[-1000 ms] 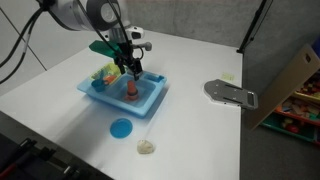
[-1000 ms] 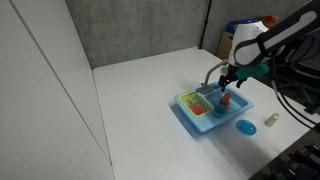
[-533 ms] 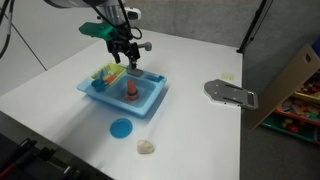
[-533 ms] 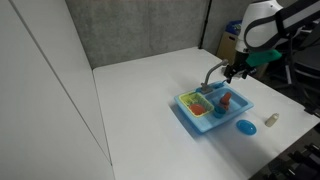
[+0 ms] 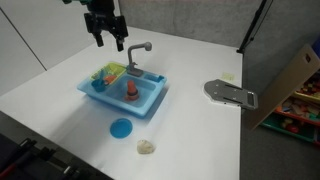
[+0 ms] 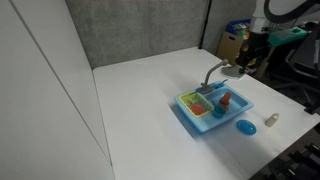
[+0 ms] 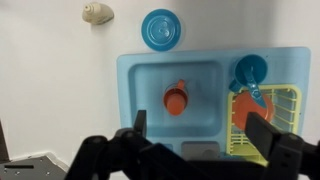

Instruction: Stack the orange cup on the blue cup in the sink

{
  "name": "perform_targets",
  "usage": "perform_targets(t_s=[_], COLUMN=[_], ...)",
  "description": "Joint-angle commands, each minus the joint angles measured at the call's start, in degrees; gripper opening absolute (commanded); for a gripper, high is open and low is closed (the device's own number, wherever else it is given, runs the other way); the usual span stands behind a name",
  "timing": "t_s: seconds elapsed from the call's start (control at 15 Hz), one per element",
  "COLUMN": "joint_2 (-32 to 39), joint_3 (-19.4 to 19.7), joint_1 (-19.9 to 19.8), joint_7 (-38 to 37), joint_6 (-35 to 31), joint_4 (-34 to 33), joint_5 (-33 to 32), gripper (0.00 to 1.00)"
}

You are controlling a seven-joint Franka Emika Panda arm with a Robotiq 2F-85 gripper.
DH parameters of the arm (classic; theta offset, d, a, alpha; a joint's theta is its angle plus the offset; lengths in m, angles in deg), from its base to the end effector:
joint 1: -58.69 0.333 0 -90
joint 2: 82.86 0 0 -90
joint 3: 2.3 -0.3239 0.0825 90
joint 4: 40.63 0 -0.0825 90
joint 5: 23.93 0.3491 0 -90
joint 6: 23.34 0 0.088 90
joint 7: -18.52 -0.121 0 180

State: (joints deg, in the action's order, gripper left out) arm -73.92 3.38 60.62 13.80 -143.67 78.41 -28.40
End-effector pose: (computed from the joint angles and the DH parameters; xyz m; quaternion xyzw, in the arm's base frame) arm 0.5276 -0.0382 0.3593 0.9956 -0.0517 -0.0661 0.0405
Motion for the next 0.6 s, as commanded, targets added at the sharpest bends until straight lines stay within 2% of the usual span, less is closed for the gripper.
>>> perform_targets(t_s=[0.0, 0.53], joint_2=[-7.4, -20.0], joint_3=[-2.0, -4.8], joint_1=[-0.9, -0.6], joint_7=[2.6, 4.4], joint_6=[5.3, 17.1], joint_4=[3.0, 4.5], joint_5=[-0.4, -0.7], gripper=[1.00, 1.00])
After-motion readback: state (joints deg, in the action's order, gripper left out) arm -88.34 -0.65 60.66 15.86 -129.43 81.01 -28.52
